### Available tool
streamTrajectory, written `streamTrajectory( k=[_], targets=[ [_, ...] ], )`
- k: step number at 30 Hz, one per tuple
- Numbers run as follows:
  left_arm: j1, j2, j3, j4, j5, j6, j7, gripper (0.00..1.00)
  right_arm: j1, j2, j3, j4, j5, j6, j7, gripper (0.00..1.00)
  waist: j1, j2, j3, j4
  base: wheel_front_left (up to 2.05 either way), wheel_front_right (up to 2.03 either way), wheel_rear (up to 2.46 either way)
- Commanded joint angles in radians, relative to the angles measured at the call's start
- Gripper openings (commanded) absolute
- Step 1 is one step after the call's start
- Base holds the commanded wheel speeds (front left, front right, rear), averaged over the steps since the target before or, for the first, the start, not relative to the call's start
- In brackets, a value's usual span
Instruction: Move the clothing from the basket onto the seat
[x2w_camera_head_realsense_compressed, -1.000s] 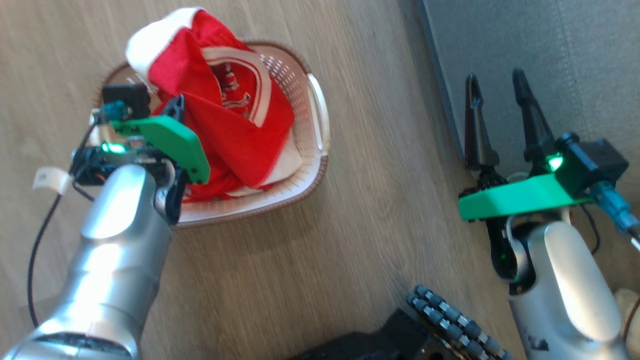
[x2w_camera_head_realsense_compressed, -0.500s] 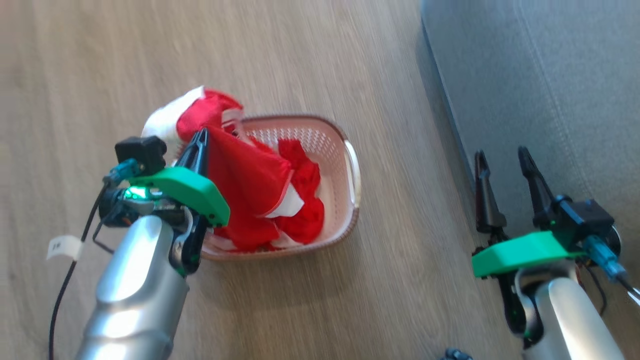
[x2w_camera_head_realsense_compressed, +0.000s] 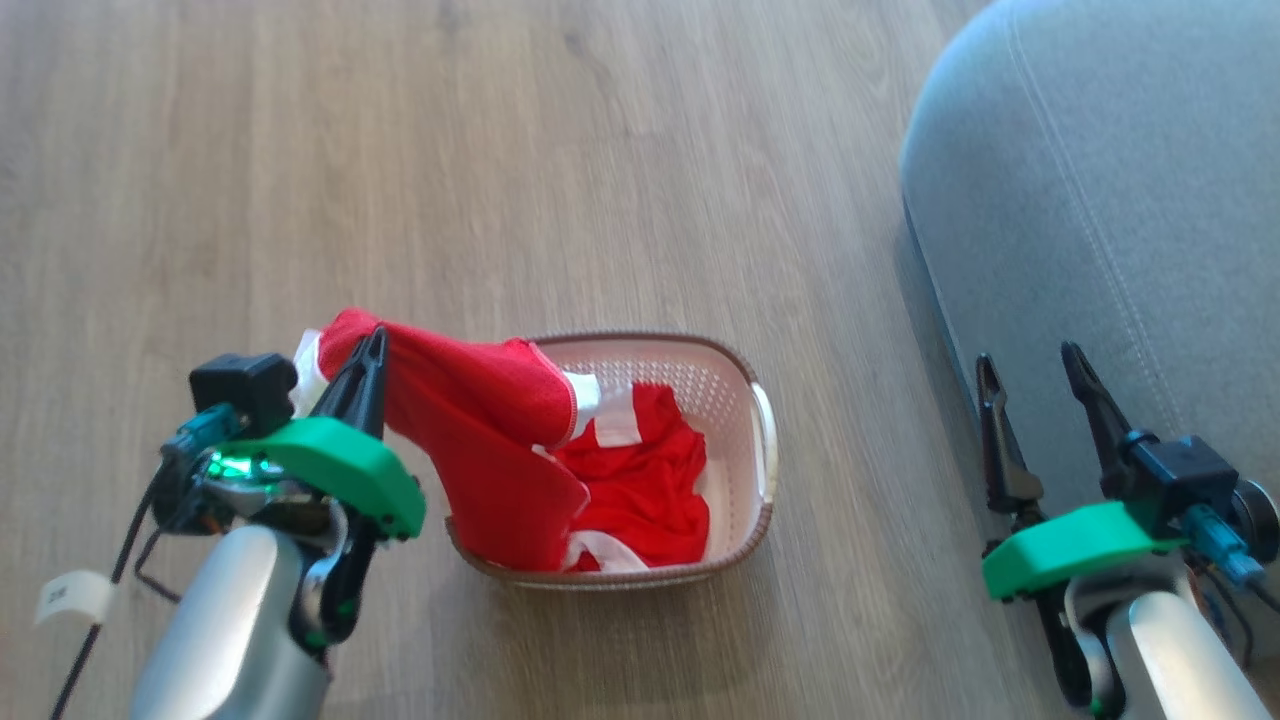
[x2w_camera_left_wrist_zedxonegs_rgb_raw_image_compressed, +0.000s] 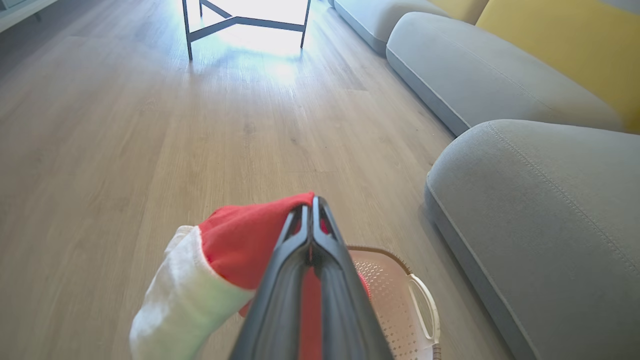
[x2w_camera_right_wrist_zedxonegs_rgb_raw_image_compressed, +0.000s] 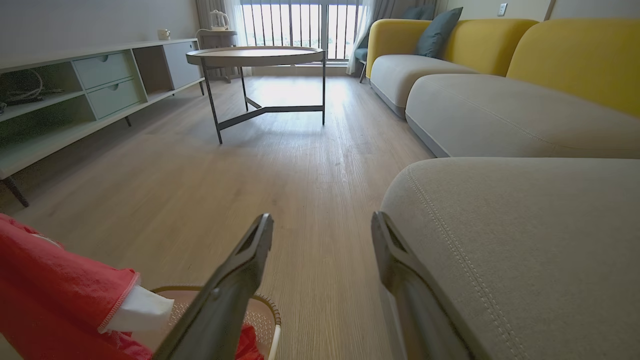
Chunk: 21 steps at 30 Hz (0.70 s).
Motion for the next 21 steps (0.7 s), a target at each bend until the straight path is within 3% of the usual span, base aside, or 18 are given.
streamTrajectory(
  k=[1,10,21],
  targets=[
    [-0.023,0.049,0.033,-0.053,0.006,-0.009,-0.003,0.0,0.006,-0.022,0.019,-0.025,-0.001,0.007,-0.006,1.0,0.0001,-0.0001,-0.038,0.028,0.0,0.0,0.0],
    [0.013,0.153,0.056,-0.085,0.019,-0.035,-0.004,0.0,0.041,-0.054,0.035,-0.018,0.007,0.007,-0.006,1.0,0.0001,-0.0001,-0.093,0.056,0.0,0.0,0.0],
    [0.02,0.199,0.094,-0.089,0.003,-0.023,-0.001,0.0,0.03,-0.066,0.063,-0.013,0.013,0.007,-0.006,1.0,0.0001,-0.0001,-0.09,0.065,0.0,0.0,0.0]
  ],
)
